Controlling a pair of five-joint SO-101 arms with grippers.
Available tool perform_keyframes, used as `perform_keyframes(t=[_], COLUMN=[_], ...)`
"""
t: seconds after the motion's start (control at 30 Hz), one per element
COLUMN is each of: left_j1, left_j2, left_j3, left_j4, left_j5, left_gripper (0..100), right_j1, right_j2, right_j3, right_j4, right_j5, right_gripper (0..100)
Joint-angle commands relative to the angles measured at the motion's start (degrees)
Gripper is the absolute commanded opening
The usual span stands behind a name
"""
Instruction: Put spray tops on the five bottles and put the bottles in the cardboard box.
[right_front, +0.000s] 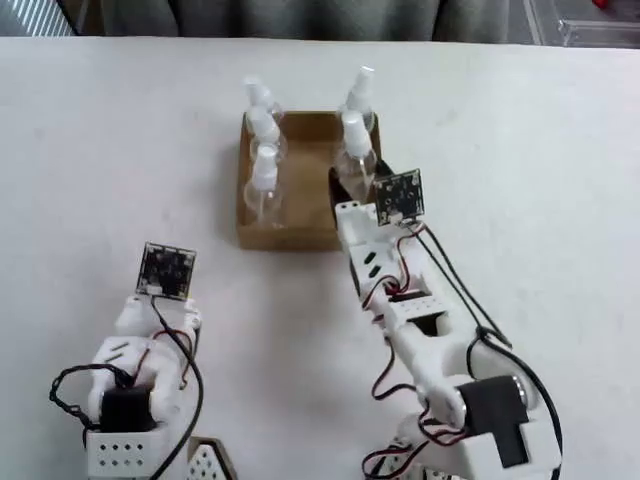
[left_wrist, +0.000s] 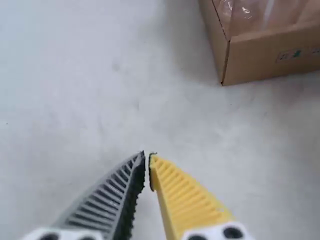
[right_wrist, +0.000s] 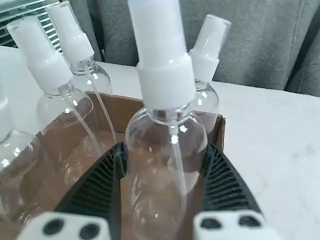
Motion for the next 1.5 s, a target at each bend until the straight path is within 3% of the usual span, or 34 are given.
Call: perform_keyframes(t=[0.0, 0.6, 1.47], left_j1=[-0.66, -0.66, -0.75], left_j2=[-0.13, -0.13, -0.13], left_j3=[-0.18, -0.18, -0.09], left_j4=[0.26, 0.26, 0.26], left_j5=[-0.35, -0.35, -0.35], left_gripper=[2, 2, 2], right_j1=[0.48, 1.98, 0.84], right_j2=[0.84, 13.76, 15.96], right_j3=[-3.16, -2.73, -2.64], right_j4=[-2.86, -18.51, -18.51], right_j5=[0.70, 0.70, 0.79], right_gripper=[1.5, 1.5, 1.5])
